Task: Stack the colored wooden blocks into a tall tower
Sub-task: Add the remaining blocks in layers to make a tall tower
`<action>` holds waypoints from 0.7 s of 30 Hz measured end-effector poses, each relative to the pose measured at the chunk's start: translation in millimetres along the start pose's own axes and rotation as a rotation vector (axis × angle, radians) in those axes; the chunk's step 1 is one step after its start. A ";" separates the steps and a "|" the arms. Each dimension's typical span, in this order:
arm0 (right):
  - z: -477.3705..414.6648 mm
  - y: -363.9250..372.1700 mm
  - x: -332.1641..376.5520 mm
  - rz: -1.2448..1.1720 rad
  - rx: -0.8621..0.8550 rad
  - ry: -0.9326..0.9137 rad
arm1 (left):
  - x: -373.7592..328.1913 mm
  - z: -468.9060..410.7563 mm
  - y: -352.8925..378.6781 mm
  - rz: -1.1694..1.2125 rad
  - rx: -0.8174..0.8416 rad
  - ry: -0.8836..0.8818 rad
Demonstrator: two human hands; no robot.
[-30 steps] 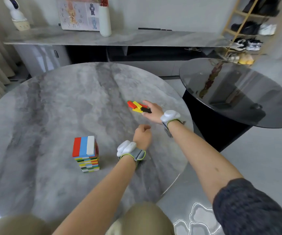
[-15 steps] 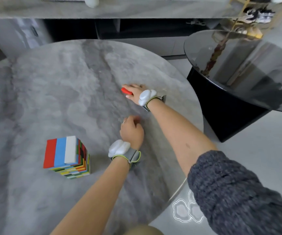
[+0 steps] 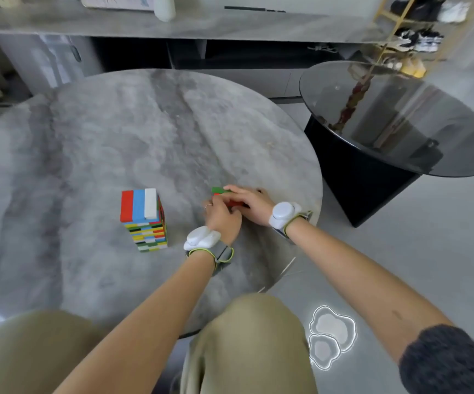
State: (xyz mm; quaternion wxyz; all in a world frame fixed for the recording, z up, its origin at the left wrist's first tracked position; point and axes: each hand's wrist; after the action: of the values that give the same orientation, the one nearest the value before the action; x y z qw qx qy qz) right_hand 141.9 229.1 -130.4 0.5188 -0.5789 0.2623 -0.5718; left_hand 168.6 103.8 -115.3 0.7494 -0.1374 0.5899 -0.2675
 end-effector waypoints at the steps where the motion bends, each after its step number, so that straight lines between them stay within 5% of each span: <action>1: 7.8 4.0 3.5 -0.011 0.005 -0.002 | 3.7 7.3 -1.4 -0.026 -0.008 -0.008; 7: 22.5 13.8 19.7 -0.337 0.070 -0.048 | 27.8 24.8 -8.5 -0.293 -0.043 0.032; 10: 29.7 7.7 25.1 -0.435 0.078 0.009 | 32.6 23.7 -19.4 -0.457 0.077 0.168; 15: 36.1 6.0 13.9 -0.293 -0.054 0.093 | 33.6 12.7 -30.7 -0.578 0.205 0.347; 21: 34.5 9.6 21.1 -0.196 -0.117 0.122 | 45.0 15.2 -27.3 -0.426 0.087 0.365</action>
State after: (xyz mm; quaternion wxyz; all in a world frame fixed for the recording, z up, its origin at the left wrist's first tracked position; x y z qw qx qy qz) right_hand 181.3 217.4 -124.2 0.4088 -0.5952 0.2686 -0.6376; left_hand 183.9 54.5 -133.5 0.5628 -0.1755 0.6610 -0.4642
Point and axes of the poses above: each hand's wrist, its own z-axis away from the middle knuckle, its own y-axis out of the palm, x = y × z, and after that the axes turned 4 degrees about x, right-handed
